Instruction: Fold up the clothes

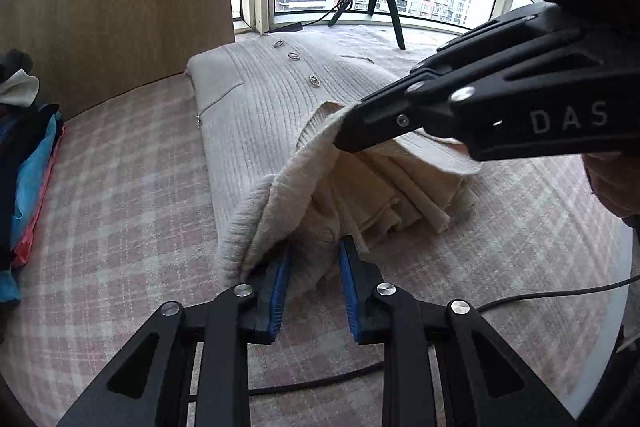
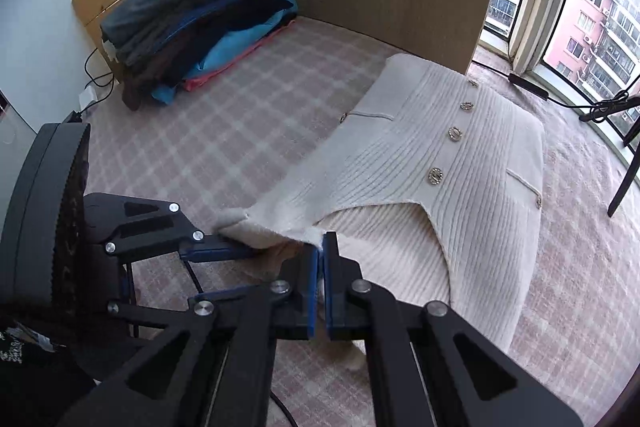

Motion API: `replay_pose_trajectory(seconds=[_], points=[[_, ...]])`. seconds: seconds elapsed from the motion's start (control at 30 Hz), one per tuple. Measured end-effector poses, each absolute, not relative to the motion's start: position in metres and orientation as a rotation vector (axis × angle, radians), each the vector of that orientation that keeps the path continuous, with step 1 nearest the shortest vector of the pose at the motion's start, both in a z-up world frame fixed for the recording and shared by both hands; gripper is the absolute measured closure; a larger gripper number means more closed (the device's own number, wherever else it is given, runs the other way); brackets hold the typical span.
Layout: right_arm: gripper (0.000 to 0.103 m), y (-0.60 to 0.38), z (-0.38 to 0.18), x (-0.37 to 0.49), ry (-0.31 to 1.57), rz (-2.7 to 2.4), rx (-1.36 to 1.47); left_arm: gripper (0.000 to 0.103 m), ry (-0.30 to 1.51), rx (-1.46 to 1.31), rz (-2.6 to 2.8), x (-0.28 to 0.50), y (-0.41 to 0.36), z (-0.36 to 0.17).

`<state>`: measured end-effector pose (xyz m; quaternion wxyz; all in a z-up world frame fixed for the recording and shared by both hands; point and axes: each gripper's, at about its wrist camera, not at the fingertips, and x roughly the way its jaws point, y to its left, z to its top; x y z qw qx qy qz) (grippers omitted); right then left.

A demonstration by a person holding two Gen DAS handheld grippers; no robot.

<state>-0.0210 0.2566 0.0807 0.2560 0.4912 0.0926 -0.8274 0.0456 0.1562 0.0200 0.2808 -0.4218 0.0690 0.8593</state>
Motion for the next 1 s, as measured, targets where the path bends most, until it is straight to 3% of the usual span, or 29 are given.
replay_pose_trajectory(seconds=[0.1,0.27,0.47,0.63,0.73,0.87,1.0], points=[[0.101,0.26,0.081,-0.021,0.239,-2.256,1.333,0.096,0.149,-1.133,2.294,0.041,0.157,0.018],[0.101,0.266,0.095,-0.015,0.213,-2.266,1.29,0.097,-0.082,-1.074,2.213,0.041,0.149,0.044],[0.1,0.264,0.072,-0.007,0.263,-2.214,1.363,0.095,0.104,-1.161,2.159,0.046,0.163,0.013],[0.094,0.269,0.047,0.017,0.261,-2.074,1.471,0.088,0.188,-1.09,2.124,0.078,0.14,0.048],[0.084,0.293,0.059,0.036,0.149,-2.062,1.443,0.083,0.198,-1.022,2.193,0.078,0.127,0.072],[0.083,0.351,0.083,0.037,-0.125,-2.215,1.389,0.082,0.18,-0.988,2.25,0.056,0.129,0.074],[0.078,0.41,0.075,0.019,-0.309,-2.365,1.476,0.081,0.41,-1.012,2.205,0.054,0.152,0.042]])
